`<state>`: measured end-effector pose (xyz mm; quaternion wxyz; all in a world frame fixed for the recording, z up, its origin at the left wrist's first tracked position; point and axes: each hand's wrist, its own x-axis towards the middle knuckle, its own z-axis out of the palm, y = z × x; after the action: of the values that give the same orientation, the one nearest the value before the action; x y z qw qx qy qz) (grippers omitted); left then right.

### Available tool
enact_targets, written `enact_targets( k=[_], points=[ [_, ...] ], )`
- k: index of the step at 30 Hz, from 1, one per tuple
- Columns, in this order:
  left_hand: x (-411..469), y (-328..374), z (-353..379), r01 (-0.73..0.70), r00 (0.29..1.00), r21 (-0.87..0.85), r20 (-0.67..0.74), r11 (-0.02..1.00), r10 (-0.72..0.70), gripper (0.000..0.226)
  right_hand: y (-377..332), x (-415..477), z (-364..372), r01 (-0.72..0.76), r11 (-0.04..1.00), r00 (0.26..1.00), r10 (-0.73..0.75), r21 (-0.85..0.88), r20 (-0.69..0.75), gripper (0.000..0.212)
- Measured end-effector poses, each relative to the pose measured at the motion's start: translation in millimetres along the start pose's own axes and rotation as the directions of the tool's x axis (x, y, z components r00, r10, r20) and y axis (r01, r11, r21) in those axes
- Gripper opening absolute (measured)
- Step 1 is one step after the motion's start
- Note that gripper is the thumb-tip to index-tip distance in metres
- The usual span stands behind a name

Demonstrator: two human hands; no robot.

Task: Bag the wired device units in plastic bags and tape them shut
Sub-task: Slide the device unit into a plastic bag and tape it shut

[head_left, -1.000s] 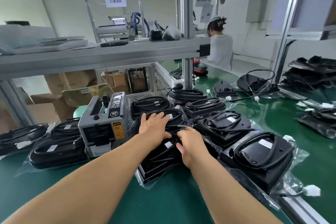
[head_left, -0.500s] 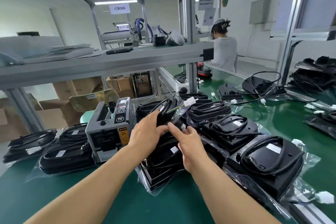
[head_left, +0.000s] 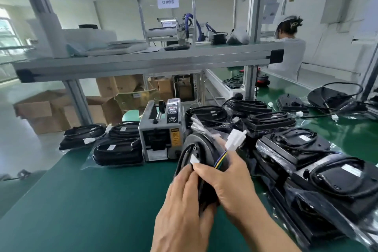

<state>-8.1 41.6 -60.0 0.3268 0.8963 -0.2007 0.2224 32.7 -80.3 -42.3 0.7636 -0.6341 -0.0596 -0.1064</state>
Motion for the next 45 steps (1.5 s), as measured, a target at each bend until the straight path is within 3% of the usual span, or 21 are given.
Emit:
enact_targets(
  k=[2,4,7,9,14,18,22,28,30,31,32,33,35,39,45],
  points=[
    [-15.1,-11.0,-9.6,-0.039,0.999,-0.069,-0.017,0.997,0.038,0.050,3.1,-10.4,-9.3,-0.020,0.995,0.993,0.032,-0.103,0.113,0.050],
    [-19.6,-22.6,-25.2,-0.061,0.991,-0.143,-0.124,0.988,0.044,0.034,5.1,-16.9,-17.5,-0.028,0.989,0.972,0.062,-0.148,0.225,0.056],
    [-2.7,-36.7,-48.0,-0.027,0.975,-0.202,-0.220,0.979,-0.019,0.029,3.3,-20.5,-23.8,-0.027,0.988,0.936,0.079,-0.154,0.343,0.060],
    [14.8,-43.1,-56.8,-0.039,0.984,-0.207,-0.179,0.978,0.001,0.032,0.4,-19.9,-24.3,-0.014,0.985,0.920,0.081,-0.173,0.383,0.060],
    [55.3,-48.2,-64.7,-0.178,0.972,-0.307,0.095,0.935,0.216,0.041,-6.4,-19.8,-21.6,0.015,0.981,0.889,0.076,-0.195,0.452,0.059],
    [76.4,-40.6,-69.4,-0.113,0.942,-0.434,0.238,0.894,0.236,0.016,-9.5,-20.1,-21.8,0.015,0.977,0.894,0.081,-0.212,0.440,0.060],
    [88.7,-31.1,-72.1,-0.144,0.926,-0.528,0.227,0.837,0.303,0.005,-12.5,-23.8,-18.8,0.038,0.959,0.887,0.097,-0.280,0.452,0.062],
    [105.7,-28.8,-80.8,-0.079,0.939,-0.511,0.251,0.856,0.236,0.006,-12.2,-24.2,-15.1,0.042,0.925,0.919,0.113,-0.378,0.378,0.067],
    [108.9,-45.7,-81.7,0.021,0.987,-0.536,0.144,0.844,0.067,0.011,-9.2,-21.5,-16.0,0.044,0.923,0.954,0.075,-0.382,0.290,0.066],
    [110.9,-59.4,-80.3,0.107,0.994,-0.568,0.058,0.816,-0.090,0.009,-6.0,-19.8,-16.2,0.039,0.923,0.968,0.061,-0.383,0.244,0.066],
    [112.8,-74.6,-77.0,0.214,0.959,-0.619,-0.015,0.756,-0.285,0.011,-2.3,-18.6,-15.9,0.034,0.922,0.978,0.048,-0.387,0.201,0.066],
    [113.8,-90.8,-70.9,0.323,0.877,-0.674,-0.051,0.665,-0.477,0.016,2.0,-17.6,-14.7,0.031,0.922,0.986,0.035,-0.386,0.163,0.066],
    [113.5,-121.2,-53.0,0.487,0.698,-0.740,0.012,0.463,-0.716,0.021,9.3,-16.0,-10.0,0.032,0.928,0.996,0.003,-0.371,0.094,0.062],
    [117.8,-154.2,-15.8,0.625,0.558,-0.754,0.250,0.202,-0.791,0.019,18.0,-7.8,2.0,0.043,0.937,0.998,-0.026,-0.345,0.056,0.057],
    [142.9,-169.8,11.1,0.678,0.415,-0.734,0.338,0.039,-0.845,0.021,18.8,5.3,11.8,0.015,0.939,0.995,0.019,-0.344,0.095,0.057]
  ],
)
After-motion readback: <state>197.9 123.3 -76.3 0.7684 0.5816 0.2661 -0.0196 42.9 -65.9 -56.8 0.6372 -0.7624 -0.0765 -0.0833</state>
